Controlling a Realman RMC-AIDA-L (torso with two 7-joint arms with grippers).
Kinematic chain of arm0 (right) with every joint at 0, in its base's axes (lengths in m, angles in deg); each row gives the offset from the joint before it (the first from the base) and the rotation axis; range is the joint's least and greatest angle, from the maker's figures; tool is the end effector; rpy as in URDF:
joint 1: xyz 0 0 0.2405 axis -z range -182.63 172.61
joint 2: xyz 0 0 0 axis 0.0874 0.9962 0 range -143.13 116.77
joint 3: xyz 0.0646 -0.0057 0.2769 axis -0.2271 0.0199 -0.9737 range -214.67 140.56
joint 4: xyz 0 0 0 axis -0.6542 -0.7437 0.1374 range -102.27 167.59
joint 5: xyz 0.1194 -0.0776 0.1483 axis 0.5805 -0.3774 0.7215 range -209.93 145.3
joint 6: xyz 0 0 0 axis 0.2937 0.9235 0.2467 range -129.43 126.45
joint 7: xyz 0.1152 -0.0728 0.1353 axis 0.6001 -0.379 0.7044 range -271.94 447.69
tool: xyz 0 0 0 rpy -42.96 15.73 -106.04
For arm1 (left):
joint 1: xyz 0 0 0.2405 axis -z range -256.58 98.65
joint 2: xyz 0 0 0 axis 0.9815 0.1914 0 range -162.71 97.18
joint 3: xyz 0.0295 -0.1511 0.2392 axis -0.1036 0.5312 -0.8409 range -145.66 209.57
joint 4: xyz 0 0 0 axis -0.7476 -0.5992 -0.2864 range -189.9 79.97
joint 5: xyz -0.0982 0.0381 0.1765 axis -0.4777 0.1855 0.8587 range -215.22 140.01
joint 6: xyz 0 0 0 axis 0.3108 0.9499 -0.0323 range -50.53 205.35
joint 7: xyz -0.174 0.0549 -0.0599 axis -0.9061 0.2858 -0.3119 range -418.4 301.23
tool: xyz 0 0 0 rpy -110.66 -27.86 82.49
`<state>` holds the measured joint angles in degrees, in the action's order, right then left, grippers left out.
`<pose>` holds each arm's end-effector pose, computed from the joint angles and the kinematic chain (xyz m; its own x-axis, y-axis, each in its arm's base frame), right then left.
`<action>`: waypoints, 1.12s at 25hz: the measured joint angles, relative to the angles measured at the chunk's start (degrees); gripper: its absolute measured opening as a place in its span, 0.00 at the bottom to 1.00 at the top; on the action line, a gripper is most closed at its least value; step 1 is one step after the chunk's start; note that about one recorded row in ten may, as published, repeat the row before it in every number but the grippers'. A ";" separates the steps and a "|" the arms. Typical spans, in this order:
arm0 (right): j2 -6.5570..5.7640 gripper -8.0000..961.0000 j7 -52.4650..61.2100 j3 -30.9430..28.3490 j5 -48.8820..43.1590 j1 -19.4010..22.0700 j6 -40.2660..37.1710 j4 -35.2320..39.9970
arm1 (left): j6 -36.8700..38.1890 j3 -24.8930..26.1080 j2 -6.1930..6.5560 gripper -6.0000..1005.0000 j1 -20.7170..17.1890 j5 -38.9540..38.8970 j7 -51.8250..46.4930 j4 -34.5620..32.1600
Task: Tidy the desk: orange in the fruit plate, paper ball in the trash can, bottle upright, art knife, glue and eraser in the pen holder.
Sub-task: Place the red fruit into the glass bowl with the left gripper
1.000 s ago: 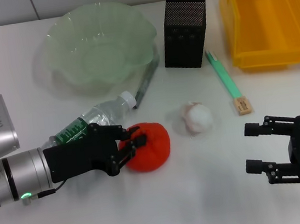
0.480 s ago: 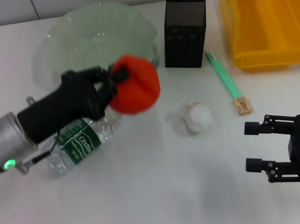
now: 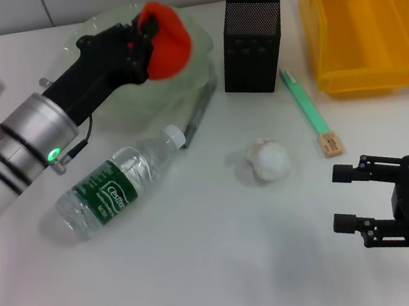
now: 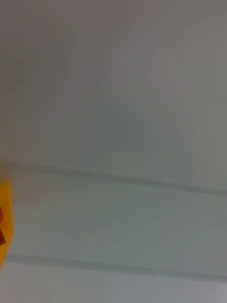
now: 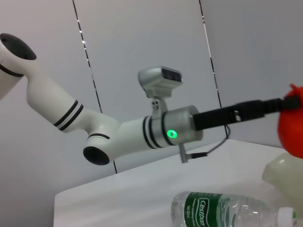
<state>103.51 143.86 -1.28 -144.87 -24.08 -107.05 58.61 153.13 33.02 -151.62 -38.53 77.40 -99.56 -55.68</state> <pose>0.2962 0.2512 -0.0501 0.7280 -0.2142 -0.6513 -0.3446 -0.9356 -0.0775 -0.2220 0.4126 -0.0826 0.5860 0.0739 0.8069 0.5952 -0.7151 -0.3667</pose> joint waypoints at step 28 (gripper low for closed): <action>0.11 0.75 -0.03 -0.71 0.15 -0.53 0.00 -0.11 | -22.82 13.24 -0.32 0.36 2.37 -6.58 22.24 9.27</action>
<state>103.63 143.83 -1.99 -144.73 -24.61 -107.04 58.50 130.31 46.25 -151.95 -36.16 70.82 -77.32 -46.41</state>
